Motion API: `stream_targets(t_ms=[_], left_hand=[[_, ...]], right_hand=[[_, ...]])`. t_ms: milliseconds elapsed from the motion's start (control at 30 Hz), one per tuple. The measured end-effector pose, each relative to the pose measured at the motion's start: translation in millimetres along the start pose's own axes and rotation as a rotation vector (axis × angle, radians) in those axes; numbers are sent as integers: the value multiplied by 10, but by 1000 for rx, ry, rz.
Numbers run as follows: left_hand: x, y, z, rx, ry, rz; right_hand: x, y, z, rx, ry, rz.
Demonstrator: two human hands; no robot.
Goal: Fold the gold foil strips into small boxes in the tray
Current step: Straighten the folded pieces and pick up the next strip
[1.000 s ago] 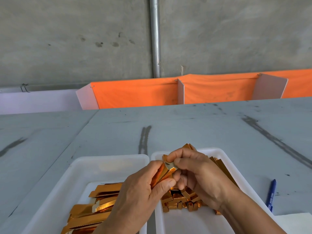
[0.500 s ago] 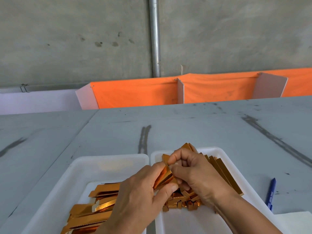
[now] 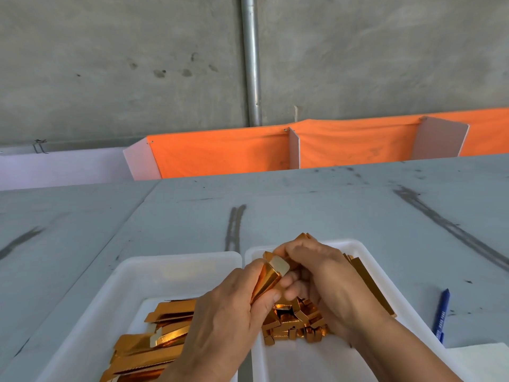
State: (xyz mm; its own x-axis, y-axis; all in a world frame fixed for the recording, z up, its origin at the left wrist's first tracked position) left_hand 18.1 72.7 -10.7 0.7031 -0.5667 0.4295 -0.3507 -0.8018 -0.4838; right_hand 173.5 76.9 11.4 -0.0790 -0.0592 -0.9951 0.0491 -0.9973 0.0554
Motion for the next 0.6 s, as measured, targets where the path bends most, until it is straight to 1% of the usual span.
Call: stream_targets(t_ms=[33, 100, 200, 367, 467, 600], left_hand=[[-4, -3, -5, 6, -5, -7], [-5, -4, -9, 11, -15, -15], [1, -10, -25, 13, -9, -33], [62, -20, -74, 31, 10, -13], [99, -12, -92, 29, 5, -5], [126, 2, -89, 16, 23, 0]], right_hand=[[-1, 3, 6, -20, -39, 18], [-3, 11, 24, -45, -9, 17], [-2, 22, 47, -34, 70, -43], [-12, 38, 66, -21, 94, -107], [-13, 37, 64, -20, 70, -94], [-10, 40, 62, -45, -20, -22]])
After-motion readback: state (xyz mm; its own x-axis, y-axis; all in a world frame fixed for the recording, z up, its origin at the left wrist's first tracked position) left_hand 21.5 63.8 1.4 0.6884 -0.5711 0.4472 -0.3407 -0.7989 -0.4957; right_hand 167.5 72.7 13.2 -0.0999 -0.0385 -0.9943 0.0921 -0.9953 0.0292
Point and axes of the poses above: each hand's wrist, its own y-axis away from the middle knuckle, its own z-axis out of the palm, x = y × z, the point moved 4 cm from there along -y, towards the middle knuckle, and after that the axes turned 6 degrees about y, right-handed, at the moved point
